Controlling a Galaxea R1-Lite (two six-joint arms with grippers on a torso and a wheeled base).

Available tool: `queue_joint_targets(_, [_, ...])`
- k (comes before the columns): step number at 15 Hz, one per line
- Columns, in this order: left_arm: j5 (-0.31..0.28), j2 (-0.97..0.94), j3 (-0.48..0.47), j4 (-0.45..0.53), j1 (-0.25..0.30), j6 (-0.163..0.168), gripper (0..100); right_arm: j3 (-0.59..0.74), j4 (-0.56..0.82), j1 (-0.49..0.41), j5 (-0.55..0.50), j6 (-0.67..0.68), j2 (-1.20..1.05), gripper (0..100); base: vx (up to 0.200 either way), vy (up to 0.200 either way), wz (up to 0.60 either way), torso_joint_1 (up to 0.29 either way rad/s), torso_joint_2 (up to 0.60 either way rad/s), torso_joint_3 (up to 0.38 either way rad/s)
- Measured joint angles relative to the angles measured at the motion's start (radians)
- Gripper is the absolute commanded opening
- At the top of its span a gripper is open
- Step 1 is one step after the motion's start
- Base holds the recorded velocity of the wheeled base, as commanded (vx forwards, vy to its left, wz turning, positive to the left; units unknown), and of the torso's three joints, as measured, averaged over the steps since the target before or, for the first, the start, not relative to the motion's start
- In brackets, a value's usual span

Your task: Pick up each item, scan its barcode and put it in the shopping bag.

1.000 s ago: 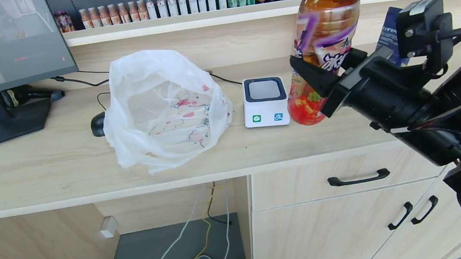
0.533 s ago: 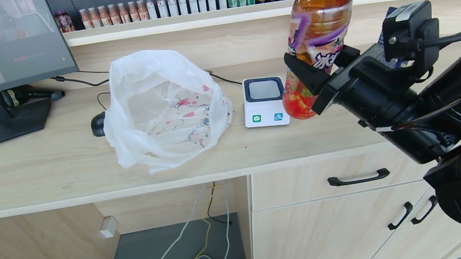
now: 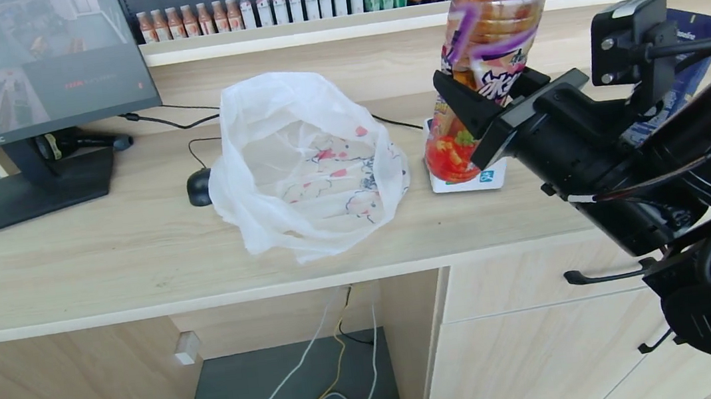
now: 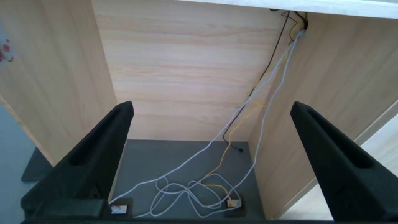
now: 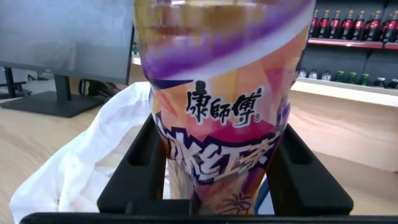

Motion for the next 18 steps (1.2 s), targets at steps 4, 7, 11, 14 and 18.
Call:
queue_joint_targets(4, [0.000,0.000,0.000,0.000,0.000,-0.001,100,0.002,-0.004,0.005,-0.001,0.005,0.001,0,0.000,0.200,0.00,0.005,0.00,0.001])
queue_joint_targets(7, [0.000,0.000,0.000,0.000,0.000,0.000,100,0.002,-0.008,0.006,-0.002,0.006,0.003,0,0.000,0.200,0.00,0.004,0.00,0.001])
queue_joint_targets(11, [0.000,0.000,0.000,0.000,0.000,0.004,100,0.001,-0.007,0.011,0.002,0.000,0.008,0,0.000,0.000,0.00,0.000,0.00,0.000])
queue_joint_targets(14, [0.000,0.000,0.000,0.000,0.000,0.004,100,0.001,-0.006,0.010,0.000,-0.016,0.010,0,0.000,0.000,0.00,0.000,0.00,0.000])
queue_joint_targets(18, [0.000,0.000,0.000,0.000,0.000,0.004,100,0.011,0.007,0.016,0.000,-0.025,0.017,0,0.000,0.000,0.00,0.000,0.00,0.000])
